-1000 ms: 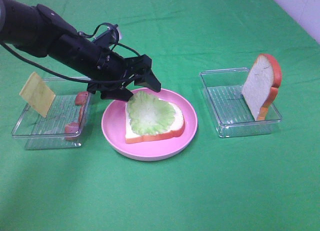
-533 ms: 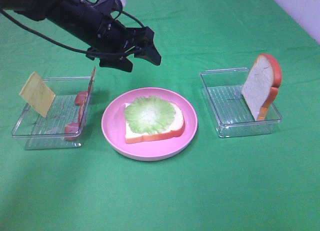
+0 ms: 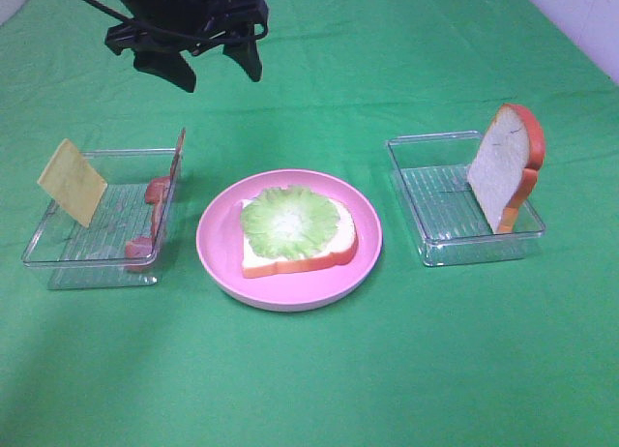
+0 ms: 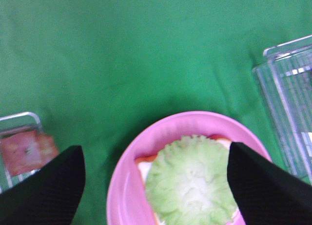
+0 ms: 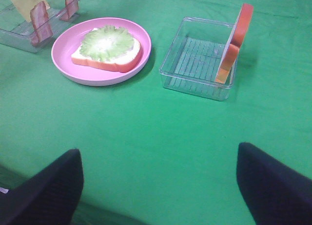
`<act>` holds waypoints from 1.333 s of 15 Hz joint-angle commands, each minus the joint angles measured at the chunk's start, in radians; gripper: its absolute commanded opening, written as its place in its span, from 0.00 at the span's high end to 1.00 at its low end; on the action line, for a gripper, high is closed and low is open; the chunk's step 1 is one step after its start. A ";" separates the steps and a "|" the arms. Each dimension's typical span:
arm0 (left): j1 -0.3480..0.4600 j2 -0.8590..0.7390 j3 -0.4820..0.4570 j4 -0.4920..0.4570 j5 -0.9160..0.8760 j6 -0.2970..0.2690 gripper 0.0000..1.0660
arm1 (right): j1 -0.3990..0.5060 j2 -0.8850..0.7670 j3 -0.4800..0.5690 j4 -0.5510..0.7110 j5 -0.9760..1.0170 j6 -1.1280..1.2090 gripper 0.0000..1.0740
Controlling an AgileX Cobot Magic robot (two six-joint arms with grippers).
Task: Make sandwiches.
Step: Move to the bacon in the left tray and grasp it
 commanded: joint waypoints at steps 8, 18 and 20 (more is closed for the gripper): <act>-0.005 0.067 -0.009 0.286 0.164 -0.191 0.28 | -0.003 -0.019 0.002 0.003 -0.014 -0.009 0.27; -0.001 0.132 -0.010 0.248 0.094 -0.243 0.34 | -0.003 -0.019 0.002 0.003 -0.014 -0.009 0.27; -0.001 0.135 -0.010 0.248 0.084 -0.243 0.37 | -0.003 -0.019 0.002 0.003 -0.014 -0.009 0.27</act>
